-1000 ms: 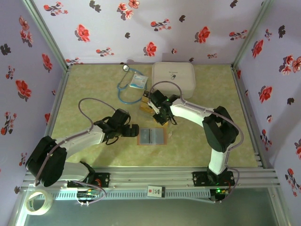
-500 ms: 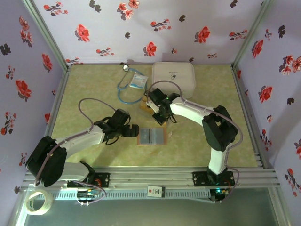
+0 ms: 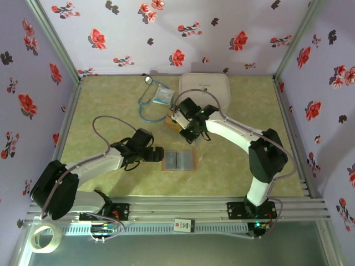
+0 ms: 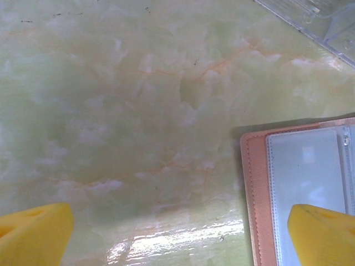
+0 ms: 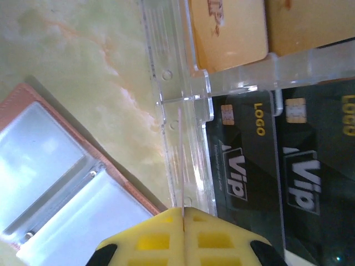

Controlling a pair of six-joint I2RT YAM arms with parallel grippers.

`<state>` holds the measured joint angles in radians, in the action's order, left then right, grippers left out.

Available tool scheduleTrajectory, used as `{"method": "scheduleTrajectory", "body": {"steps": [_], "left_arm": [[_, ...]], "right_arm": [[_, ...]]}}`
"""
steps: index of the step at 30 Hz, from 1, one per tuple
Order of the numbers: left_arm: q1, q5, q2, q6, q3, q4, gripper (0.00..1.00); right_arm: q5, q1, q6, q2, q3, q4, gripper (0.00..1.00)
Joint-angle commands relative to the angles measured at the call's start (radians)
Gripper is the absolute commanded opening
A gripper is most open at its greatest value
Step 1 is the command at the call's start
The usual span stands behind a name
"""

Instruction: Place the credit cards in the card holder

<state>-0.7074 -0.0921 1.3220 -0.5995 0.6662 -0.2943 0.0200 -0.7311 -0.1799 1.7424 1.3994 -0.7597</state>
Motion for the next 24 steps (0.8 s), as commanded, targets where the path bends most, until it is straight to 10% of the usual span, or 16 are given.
{"method": "scheduleTrajectory", "body": {"steps": [1,14,24], "left_arm": [[0.008,0.006,-0.025,-0.001,-0.005,-0.029,1.00],[-0.020,-0.004,-0.074,0.031,0.002,-0.063,1.00],[-0.091,-0.065,-0.007,0.078,0.037,-0.069,1.00]], "right_arm": [[0.044,-0.002,0.043,-0.104,-0.012,0.008,0.00],[0.199,-0.002,0.680,-0.496,-0.593,0.725,0.00],[0.050,-0.047,0.904,-0.685,-0.911,0.957,0.00]]}}
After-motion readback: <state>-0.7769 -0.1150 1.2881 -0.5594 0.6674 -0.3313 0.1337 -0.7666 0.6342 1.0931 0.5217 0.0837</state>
